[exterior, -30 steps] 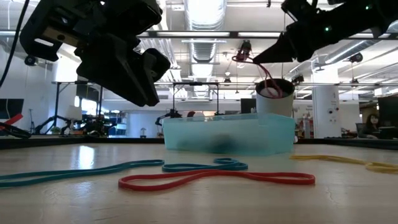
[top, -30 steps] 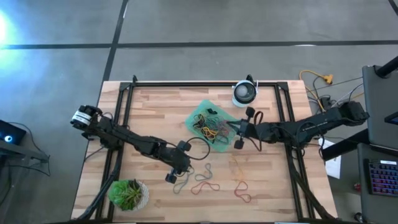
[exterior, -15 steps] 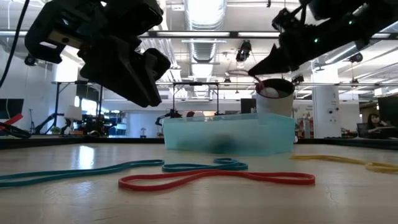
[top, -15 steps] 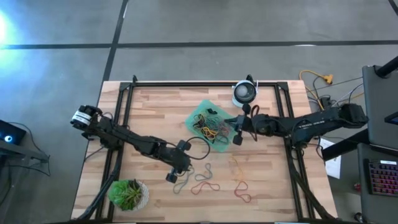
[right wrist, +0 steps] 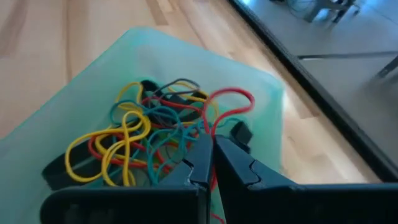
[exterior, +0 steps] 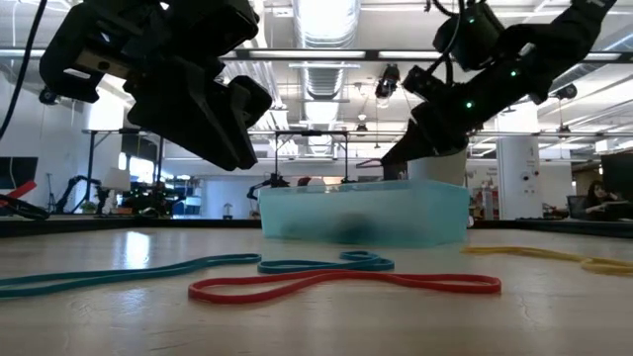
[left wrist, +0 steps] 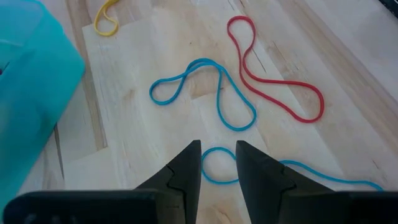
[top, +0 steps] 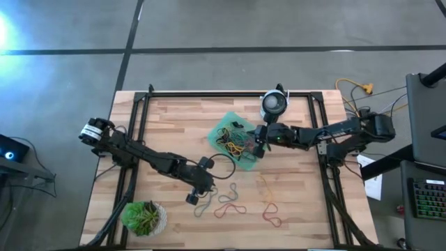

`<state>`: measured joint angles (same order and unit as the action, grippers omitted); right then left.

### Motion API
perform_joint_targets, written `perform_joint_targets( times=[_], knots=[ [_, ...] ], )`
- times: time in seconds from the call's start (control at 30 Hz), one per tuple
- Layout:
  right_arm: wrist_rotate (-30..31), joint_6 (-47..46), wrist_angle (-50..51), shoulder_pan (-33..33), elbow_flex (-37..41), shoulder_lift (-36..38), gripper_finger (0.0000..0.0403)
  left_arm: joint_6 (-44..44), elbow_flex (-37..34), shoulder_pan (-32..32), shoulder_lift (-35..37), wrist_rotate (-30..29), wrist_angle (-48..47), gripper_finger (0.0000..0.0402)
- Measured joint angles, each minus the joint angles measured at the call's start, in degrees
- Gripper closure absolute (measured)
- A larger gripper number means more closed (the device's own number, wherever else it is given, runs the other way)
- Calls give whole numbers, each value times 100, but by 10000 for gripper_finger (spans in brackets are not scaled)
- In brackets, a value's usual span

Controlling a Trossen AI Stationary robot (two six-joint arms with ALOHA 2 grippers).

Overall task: Pick and place rubber bands into bin
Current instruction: Put the red rubber band into the blue bin, then put the yellow rubber band into the blue bin

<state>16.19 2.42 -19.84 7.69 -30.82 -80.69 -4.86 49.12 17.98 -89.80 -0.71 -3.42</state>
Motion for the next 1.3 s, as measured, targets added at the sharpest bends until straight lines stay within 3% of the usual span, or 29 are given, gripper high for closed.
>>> perform_joint_targets(
  times=[0.4, 0.87, 1.07, 1.3],
  knots=[
    [-288, -248, 44, 118, -143, -467, 388, 0, 0, 0, 0, 0, -2, 317],
    [-470, 2, 51, 51, -130, -338, 276, 1, 0, 0, -2, 1, -2, 317],
    [-489, 207, 542, -451, -132, 198, 270, 2, 0, 0, -2, 2, -7, 317],
    [-489, 65, 1139, -1667, -132, 1029, 281, 6, 0, 0, -2, 2, -8, 317]
  ],
)
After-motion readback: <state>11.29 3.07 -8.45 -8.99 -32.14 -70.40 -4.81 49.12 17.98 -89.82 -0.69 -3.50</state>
